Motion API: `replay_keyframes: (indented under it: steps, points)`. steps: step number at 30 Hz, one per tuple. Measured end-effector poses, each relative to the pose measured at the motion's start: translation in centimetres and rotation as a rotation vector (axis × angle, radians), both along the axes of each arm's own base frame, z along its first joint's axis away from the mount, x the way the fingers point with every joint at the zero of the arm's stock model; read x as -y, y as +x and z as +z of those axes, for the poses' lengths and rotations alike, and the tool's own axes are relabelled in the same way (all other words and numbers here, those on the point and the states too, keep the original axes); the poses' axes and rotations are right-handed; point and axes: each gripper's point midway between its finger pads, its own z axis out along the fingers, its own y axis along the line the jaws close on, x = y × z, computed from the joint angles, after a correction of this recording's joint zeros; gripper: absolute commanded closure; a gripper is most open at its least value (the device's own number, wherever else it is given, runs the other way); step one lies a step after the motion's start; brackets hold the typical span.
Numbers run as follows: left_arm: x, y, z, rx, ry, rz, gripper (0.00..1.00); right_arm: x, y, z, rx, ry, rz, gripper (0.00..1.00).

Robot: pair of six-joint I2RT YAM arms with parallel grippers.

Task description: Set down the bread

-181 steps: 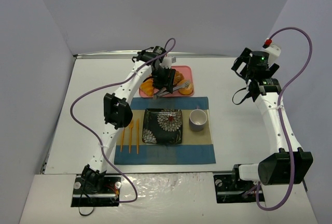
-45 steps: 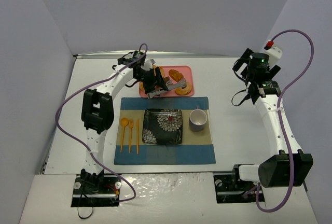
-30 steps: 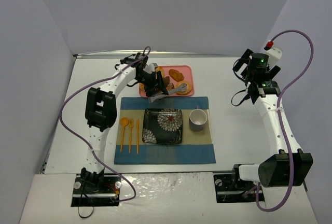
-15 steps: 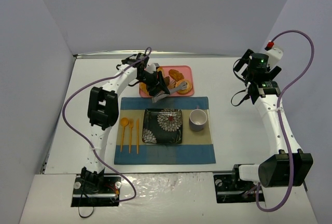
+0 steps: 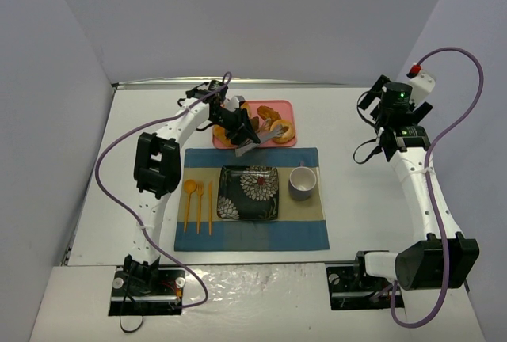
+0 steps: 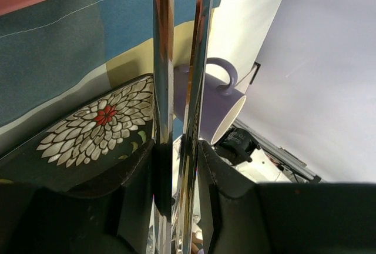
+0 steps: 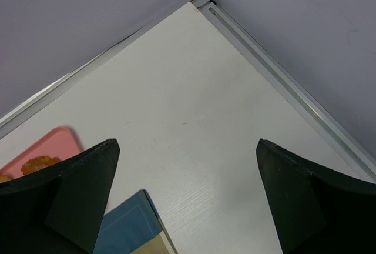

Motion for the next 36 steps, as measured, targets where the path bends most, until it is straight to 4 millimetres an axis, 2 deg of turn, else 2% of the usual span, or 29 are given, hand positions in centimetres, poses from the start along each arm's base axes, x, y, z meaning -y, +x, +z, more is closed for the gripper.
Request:
replay_keyframes:
  steps: [3, 11, 25, 32, 36]
  points:
    - [0.1, 0.3, 0.3, -0.002, -0.011, 0.013, 1.00, 0.0, -0.1, 0.2, 0.006, 0.000, 0.000, 0.00]
    - [-0.6, 1.3, 1.1, -0.002, -0.037, 0.066, 1.00, 0.0, -0.1, 0.3, 0.008, 0.001, 0.000, 0.00]
    - [-1.7, 1.7, 4.6, 0.050, -0.120, 0.136, 1.00, 0.0, -0.1, 0.3, 0.011, 0.004, -0.001, 0.00]
    - [-2.1, 1.9, 4.7, 0.034, -0.140, 0.156, 1.00, 0.0, -0.2, 0.2, 0.008, 0.004, 0.000, 0.00]
    - [-3.3, 1.4, 5.2, 0.026, -0.133, 0.173, 1.00, -0.1, -0.2, 0.0, 0.006, 0.005, 0.003, 0.00]
